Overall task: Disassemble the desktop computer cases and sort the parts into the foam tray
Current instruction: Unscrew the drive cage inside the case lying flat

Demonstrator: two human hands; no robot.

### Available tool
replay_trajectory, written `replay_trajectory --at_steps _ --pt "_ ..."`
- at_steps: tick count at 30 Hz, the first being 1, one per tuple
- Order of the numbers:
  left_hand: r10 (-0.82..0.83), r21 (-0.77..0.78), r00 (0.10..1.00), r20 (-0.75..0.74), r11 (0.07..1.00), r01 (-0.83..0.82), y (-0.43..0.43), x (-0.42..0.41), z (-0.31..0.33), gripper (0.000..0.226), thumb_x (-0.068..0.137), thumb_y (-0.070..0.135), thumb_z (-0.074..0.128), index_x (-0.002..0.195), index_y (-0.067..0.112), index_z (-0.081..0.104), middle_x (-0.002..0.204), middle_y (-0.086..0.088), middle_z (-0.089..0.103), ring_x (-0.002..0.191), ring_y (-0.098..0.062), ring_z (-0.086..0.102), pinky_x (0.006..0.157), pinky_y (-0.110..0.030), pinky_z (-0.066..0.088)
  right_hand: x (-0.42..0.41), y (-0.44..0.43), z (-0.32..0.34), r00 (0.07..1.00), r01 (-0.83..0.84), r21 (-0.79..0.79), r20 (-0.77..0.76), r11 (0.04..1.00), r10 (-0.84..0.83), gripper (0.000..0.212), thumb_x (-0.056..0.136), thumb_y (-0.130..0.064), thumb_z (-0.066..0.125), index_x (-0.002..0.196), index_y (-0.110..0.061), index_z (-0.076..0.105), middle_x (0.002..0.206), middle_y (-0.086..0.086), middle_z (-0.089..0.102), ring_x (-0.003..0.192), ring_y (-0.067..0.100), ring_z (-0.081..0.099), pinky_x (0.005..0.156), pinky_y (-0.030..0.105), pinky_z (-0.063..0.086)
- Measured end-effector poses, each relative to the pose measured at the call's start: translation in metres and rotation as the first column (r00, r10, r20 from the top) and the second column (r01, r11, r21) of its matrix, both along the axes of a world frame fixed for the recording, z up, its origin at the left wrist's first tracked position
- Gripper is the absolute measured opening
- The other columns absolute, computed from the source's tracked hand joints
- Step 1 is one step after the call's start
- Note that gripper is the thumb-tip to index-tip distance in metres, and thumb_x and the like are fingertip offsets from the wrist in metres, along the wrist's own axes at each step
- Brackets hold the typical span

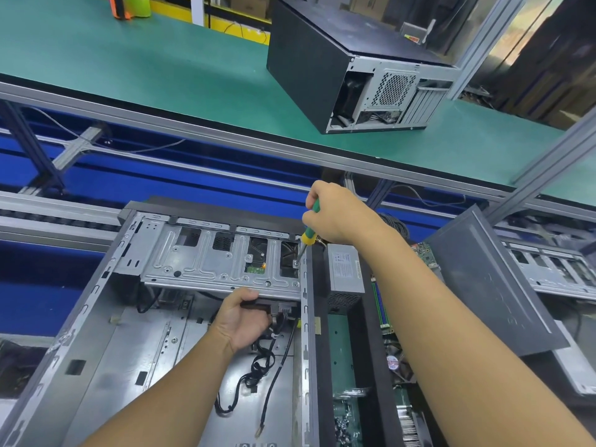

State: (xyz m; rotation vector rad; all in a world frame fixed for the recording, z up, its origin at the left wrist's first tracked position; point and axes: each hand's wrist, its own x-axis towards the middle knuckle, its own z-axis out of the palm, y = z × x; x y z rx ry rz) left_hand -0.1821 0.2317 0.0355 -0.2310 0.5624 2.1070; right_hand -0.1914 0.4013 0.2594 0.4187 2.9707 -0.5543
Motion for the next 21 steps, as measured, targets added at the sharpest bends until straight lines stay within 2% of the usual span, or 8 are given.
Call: replay_trajectory --at_steps 5,8,10,13,16,17,19,21 --pt "-0.032 0.004 0.998 -0.059 0.999 0.032 0.0 -0.001 -0.003 0.035 0.07 0.008 0.057 0.101 -0.004 0.067 0.106 -0.024 0.068 0.098 -0.039 0.066 0.099 -0.049 0.044 0.001 -0.002 0.0 1.0 0.014 0.009 0.009 1.0 -0.014 0.015 0.093 -0.033 0.057 0.1 -0.021 0.052 0.104 -0.002 0.043 0.079 0.015 0.049 0.059 0.032 0.037" --pt "-0.012 -0.005 0.999 -0.038 1.0 0.012 0.001 -0.002 -0.005 0.036 0.071 0.006 0.055 0.103 -0.005 0.066 0.11 -0.026 0.066 0.102 -0.041 0.064 0.105 -0.051 0.04 0.003 -0.008 -0.001 0.998 0.051 0.268 -0.042 0.962 -0.041 0.042 0.103 -0.056 0.032 0.099 -0.017 0.047 0.096 0.001 0.051 0.081 0.027 0.05 0.066 0.037 0.034" --pt "-0.003 -0.016 1.0 -0.015 1.0 0.002 0.002 -0.001 -0.005 0.035 0.077 0.006 0.047 0.103 -0.006 0.066 0.112 -0.027 0.066 0.104 -0.042 0.063 0.11 -0.053 0.036 0.004 -0.009 -0.002 0.996 0.044 0.347 -0.089 0.937 -0.014 0.036 0.108 -0.045 0.029 0.098 -0.014 0.044 0.091 0.004 0.053 0.079 0.031 0.051 0.066 0.038 0.034" --pt "-0.006 -0.041 1.0 -0.011 0.999 0.005 0.002 -0.002 -0.005 0.036 0.077 0.006 0.046 0.106 -0.006 0.064 0.114 -0.027 0.063 0.106 -0.042 0.06 0.117 -0.055 0.027 0.005 -0.007 0.004 0.998 -0.033 0.088 -0.053 0.996 0.037 0.006 0.1 -0.018 0.046 0.103 -0.016 0.05 0.106 0.006 0.056 0.091 0.03 0.054 0.071 0.039 0.044" --pt "-0.007 -0.045 1.0 -0.014 0.999 0.007 0.002 -0.002 -0.005 0.038 0.077 0.007 0.046 0.111 -0.006 0.06 0.117 -0.028 0.061 0.11 -0.042 0.057 0.117 -0.055 0.025 0.006 -0.007 0.011 0.997 -0.047 -0.161 0.059 0.986 0.058 0.021 0.09 -0.014 0.055 0.107 -0.024 0.05 0.118 0.001 0.044 0.107 0.026 0.047 0.077 0.037 0.046" --pt "-0.007 -0.043 1.0 -0.015 0.999 0.006 0.002 -0.002 -0.004 0.038 0.077 0.007 0.047 0.111 -0.005 0.06 0.116 -0.027 0.062 0.108 -0.042 0.058 0.116 -0.054 0.026 0.007 -0.009 0.01 0.997 -0.044 -0.134 0.056 0.99 0.052 0.02 0.09 -0.019 0.055 0.108 -0.024 0.049 0.117 0.0 0.041 0.109 0.026 0.044 0.077 0.037 0.044" --pt "-0.007 -0.039 1.0 -0.013 0.999 0.006 0.003 -0.002 -0.004 0.036 0.076 0.007 0.049 0.108 -0.004 0.06 0.113 -0.027 0.063 0.104 -0.041 0.06 0.113 -0.053 0.029 0.007 -0.013 0.005 1.0 -0.01 0.068 -0.003 0.998 0.011 0.026 0.096 -0.04 0.047 0.112 -0.019 0.048 0.112 0.001 0.04 0.107 0.027 0.042 0.076 0.04 0.039" --pt "-0.007 -0.033 1.0 -0.011 0.999 0.006 0.002 -0.002 -0.004 0.035 0.076 0.007 0.049 0.107 -0.005 0.062 0.112 -0.027 0.064 0.103 -0.042 0.061 0.112 -0.053 0.03 0.007 -0.017 0.002 0.997 0.058 0.323 -0.068 0.944 -0.038 0.043 0.104 -0.052 0.03 0.117 -0.015 0.046 0.104 0.002 0.046 0.089 0.03 0.049 0.068 0.037 0.035"
